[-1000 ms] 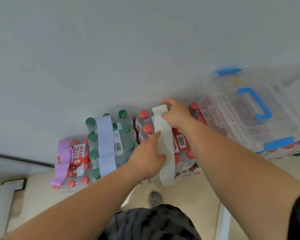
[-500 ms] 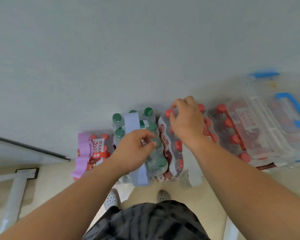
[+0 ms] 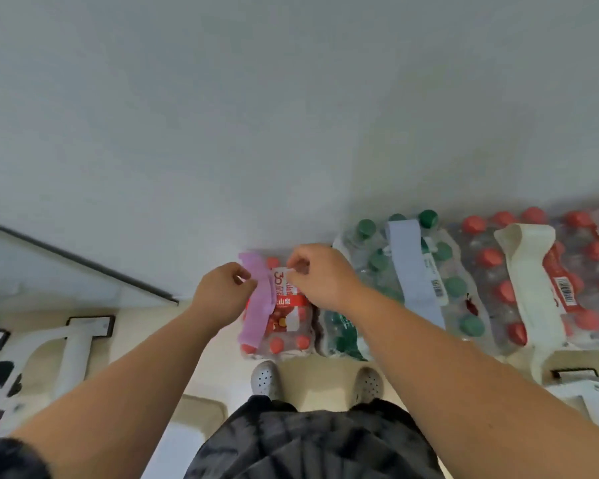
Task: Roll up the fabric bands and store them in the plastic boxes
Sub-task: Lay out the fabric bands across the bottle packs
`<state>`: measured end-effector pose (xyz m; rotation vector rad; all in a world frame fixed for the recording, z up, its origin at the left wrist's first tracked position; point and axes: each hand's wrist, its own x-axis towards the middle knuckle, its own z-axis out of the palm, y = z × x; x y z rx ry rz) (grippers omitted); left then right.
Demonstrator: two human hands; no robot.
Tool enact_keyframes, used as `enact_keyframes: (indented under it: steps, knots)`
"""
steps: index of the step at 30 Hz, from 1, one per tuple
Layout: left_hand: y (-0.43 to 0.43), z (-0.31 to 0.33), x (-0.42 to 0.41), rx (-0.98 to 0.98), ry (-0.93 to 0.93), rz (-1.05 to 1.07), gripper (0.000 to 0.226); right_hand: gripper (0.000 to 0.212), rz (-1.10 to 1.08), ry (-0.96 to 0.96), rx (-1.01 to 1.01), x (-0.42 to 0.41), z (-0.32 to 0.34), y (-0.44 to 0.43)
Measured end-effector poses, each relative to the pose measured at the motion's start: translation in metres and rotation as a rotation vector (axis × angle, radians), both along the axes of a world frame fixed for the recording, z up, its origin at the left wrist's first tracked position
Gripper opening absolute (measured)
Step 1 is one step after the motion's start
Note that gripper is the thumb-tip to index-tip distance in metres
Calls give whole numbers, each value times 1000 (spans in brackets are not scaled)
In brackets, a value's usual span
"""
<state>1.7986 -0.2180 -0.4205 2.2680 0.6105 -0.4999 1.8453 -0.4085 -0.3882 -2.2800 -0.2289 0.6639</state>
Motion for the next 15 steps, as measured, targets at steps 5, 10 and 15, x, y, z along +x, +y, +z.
enact_keyframes:
  steps: [5,10,15]
  knots:
    - [36,-49,20,-109,151,8,35,30,-73,256,-83,11,-56,41]
    - [40,-98,35,-322,254,117,43,25,-141,336,-173,24,-118,63]
    - [38,-124,38,-363,226,249,45,16,-203,311,-239,24,-167,81]
